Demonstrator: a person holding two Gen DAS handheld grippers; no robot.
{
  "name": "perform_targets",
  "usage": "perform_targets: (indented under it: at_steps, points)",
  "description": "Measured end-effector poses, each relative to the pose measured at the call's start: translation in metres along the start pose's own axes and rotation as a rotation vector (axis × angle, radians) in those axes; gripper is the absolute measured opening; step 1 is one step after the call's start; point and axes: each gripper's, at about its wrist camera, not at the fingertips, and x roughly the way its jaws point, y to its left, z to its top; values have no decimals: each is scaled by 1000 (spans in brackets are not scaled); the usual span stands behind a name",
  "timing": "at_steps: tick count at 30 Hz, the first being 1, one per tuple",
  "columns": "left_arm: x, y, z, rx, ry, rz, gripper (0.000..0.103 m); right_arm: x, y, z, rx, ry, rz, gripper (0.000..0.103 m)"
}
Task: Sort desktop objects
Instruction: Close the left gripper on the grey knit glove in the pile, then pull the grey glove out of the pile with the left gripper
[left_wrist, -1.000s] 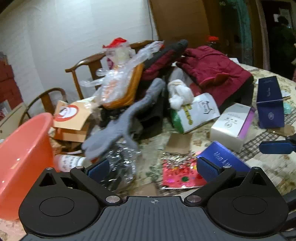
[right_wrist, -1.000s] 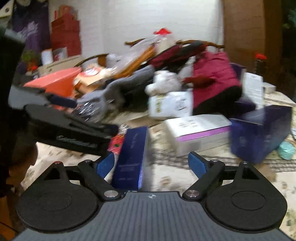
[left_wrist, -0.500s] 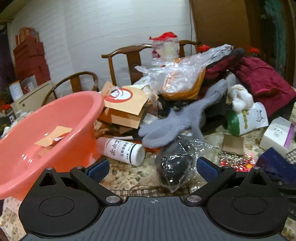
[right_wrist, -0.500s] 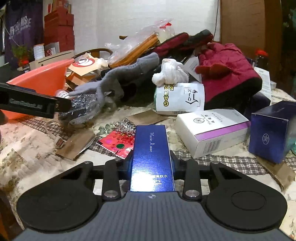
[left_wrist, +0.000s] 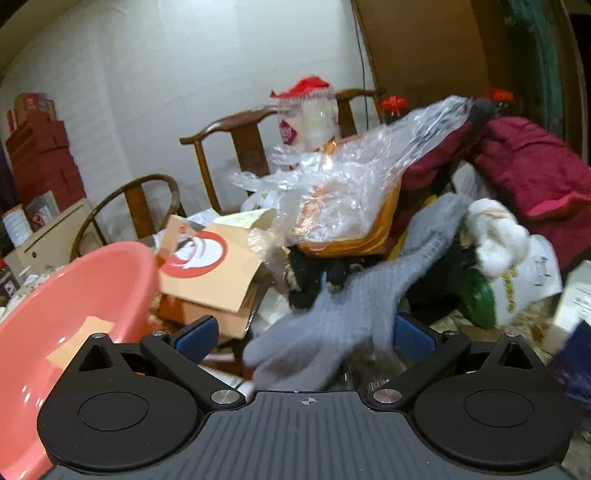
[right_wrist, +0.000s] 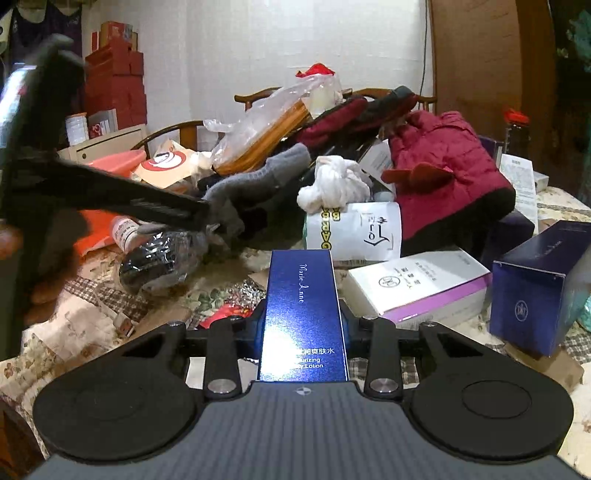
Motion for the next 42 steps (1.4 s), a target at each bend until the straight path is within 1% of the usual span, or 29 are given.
perform_targets:
  at_steps: [4, 7, 9, 12, 15, 17, 18, 19, 20, 21, 22, 24, 26, 27, 28, 31, 34, 39, 42]
  points:
    - [28, -5, 2, -6, 47, -6, 103, 3, -3, 6, 5, -7, -6, 40]
    - [42, -6, -5, -39, 80, -17, 102, 5, -5, 11, 10, -19, -13, 40]
    - [46, -7, -9, -57, 79, -21, 100, 6, -5, 14, 12, -25, -18, 40]
    - [44, -9, -10, -53, 67, 0, 100, 10, -4, 18, 16, -28, -29, 40]
    - [42, -9, -11, -58, 61, 14, 96, 14, -2, 23, 24, -33, -31, 40]
    - [42, -8, -12, -67, 60, 17, 86, 14, 0, 26, 21, -40, -29, 40]
    - [42, -7, -13, -73, 59, 19, 84, 14, 2, 27, 18, -44, -29, 40]
    - [41, -7, -13, -75, 57, 21, 77, 15, 3, 29, 13, -46, -31, 40]
    - [40, -8, -13, -74, 55, 23, 68, 15, 4, 30, 8, -48, -32, 40]
    - [39, -8, -12, -73, 52, 24, 67, 15, 6, 31, 5, -51, -34, 40]
    - [38, -7, -11, -75, 47, 24, 64, 14, 6, 31, 0, -53, -36, 40]
    - [35, -6, -11, -87, 32, 22, 56, 14, 7, 33, 1, -60, -39, 40]
    - [31, -4, -11, -98, 16, 32, 44, 14, 7, 34, 5, -62, -39, 40]
    - [27, -3, -11, -104, 7, 34, 41, 13, 7, 34, 6, -64, -40, 40]
    - [25, 0, -11, -109, -1, 29, 34, 13, 7, 34, 6, -65, -42, 40]
    - [20, 7, -11, -127, -12, 16, 30, 13, 7, 34, 9, -67, -40, 40]
    - [16, 17, -13, -168, -15, -5, 26, 11, 8, 34, 13, -70, -35, 40]
    - [0, 29, -14, -219, -30, -40, 24, 6, 10, 34, 13, -80, -29, 40]
    - [-11, 31, -14, -220, -46, -44, 23, 3, 10, 35, 14, -89, -27, 40]
